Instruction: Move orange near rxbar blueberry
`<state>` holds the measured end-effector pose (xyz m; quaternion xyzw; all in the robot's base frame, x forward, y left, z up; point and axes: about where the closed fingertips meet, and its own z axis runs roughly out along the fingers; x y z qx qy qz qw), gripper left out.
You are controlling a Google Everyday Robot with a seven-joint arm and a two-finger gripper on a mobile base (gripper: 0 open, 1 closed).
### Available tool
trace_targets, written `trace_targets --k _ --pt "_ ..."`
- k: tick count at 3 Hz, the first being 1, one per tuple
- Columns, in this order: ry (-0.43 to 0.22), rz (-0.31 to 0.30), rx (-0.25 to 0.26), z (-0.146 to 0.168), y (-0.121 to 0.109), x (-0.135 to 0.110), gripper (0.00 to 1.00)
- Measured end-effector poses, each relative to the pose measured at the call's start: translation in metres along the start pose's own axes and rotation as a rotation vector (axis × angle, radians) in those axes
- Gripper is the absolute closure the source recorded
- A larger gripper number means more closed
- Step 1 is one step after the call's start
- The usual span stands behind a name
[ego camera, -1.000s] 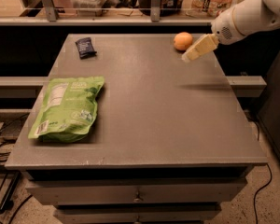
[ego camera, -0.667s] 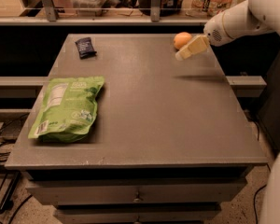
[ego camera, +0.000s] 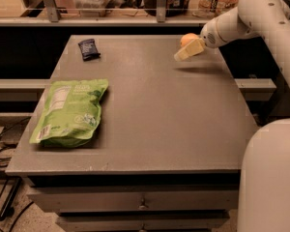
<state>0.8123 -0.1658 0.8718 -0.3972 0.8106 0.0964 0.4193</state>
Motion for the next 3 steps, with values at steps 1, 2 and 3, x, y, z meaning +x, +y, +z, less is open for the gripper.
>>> trace_targets --k 1,2,3 --pt "-0.001 0.041 0.012 0.02 -0.011 0.002 0.0" --pt "-0.019 0.083 0.0 0.033 -0.017 0.004 0.18" --pt "-0.026 0.092 -0.012 0.04 -0.018 0.002 0.41"
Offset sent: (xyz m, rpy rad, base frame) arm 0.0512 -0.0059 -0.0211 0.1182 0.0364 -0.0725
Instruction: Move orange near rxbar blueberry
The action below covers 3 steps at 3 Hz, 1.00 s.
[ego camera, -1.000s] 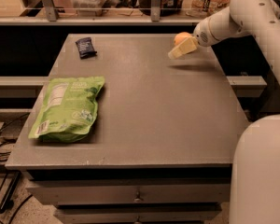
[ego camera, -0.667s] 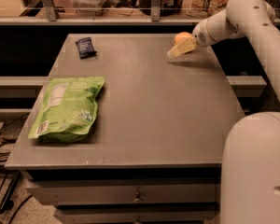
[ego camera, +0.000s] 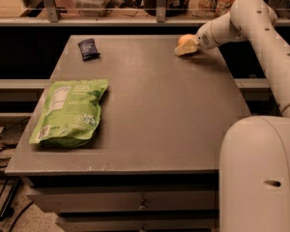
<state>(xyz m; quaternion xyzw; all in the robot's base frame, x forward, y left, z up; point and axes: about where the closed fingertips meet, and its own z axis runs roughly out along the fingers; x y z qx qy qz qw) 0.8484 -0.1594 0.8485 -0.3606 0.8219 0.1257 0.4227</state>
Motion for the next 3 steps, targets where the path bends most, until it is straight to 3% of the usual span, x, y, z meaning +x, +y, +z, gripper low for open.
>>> trace_targets --k 1,2,3 --pt "-0.011 -0.022 -0.01 -0.001 0.006 -0.012 0.65" --pt "-0.019 -0.092 -0.047 -0.008 0.029 -0.038 0.88" --pt "-0.039 -0.201 -0.109 -0.033 0.067 -0.069 1.0"
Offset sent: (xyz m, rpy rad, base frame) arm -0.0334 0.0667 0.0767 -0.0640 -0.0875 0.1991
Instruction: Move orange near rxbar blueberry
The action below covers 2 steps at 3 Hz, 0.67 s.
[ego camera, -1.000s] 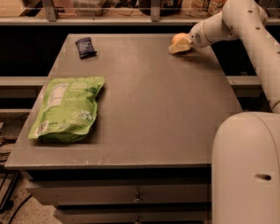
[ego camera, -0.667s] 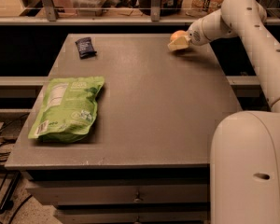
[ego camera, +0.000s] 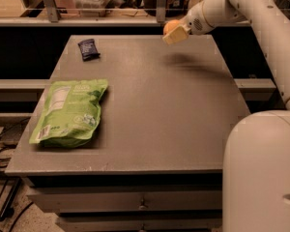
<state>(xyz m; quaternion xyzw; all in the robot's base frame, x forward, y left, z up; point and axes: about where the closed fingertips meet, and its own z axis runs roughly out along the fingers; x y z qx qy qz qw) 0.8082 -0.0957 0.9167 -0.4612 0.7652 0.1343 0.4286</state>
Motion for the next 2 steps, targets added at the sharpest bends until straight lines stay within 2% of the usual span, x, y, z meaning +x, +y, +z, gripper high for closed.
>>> trace_targets --k 1,2 --pt "-0.006 -0.023 0.002 -0.007 0.003 -0.008 1.0" --pt "-0.003 -0.033 -0.034 0.005 0.015 -0.011 1.0"
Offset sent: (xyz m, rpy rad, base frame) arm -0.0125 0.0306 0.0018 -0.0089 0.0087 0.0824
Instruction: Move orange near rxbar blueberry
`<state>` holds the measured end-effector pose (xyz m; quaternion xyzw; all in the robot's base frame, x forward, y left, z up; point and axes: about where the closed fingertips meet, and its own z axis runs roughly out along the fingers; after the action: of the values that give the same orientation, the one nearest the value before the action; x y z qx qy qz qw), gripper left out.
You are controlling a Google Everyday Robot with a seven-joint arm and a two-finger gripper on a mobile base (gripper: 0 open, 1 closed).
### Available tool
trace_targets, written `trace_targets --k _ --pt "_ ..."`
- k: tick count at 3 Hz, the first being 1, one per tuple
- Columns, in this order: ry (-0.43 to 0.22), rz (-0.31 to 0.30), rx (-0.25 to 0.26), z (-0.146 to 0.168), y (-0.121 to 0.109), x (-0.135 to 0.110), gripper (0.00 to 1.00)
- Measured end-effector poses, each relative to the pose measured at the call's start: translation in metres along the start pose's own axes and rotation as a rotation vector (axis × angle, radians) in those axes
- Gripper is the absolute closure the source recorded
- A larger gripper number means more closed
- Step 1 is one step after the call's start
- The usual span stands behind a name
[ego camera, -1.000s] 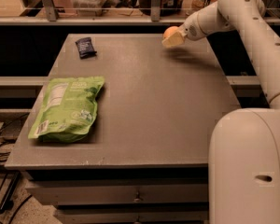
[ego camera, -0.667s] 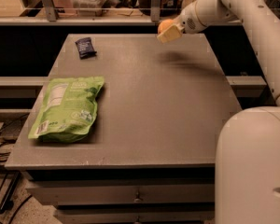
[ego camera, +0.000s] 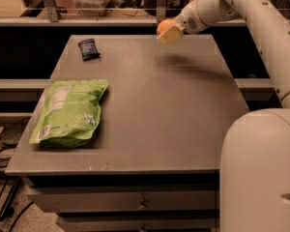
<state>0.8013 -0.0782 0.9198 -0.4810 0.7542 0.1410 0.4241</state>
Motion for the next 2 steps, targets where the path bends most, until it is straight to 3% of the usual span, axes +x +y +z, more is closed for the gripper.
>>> trace_targets --k 1,2 --pt "-0.045 -0.023 -0.074 0.022 0.03 -0.021 1.0" --pt "-0.083 -0.044 -0.171 0.06 0.076 -0.044 1.0"
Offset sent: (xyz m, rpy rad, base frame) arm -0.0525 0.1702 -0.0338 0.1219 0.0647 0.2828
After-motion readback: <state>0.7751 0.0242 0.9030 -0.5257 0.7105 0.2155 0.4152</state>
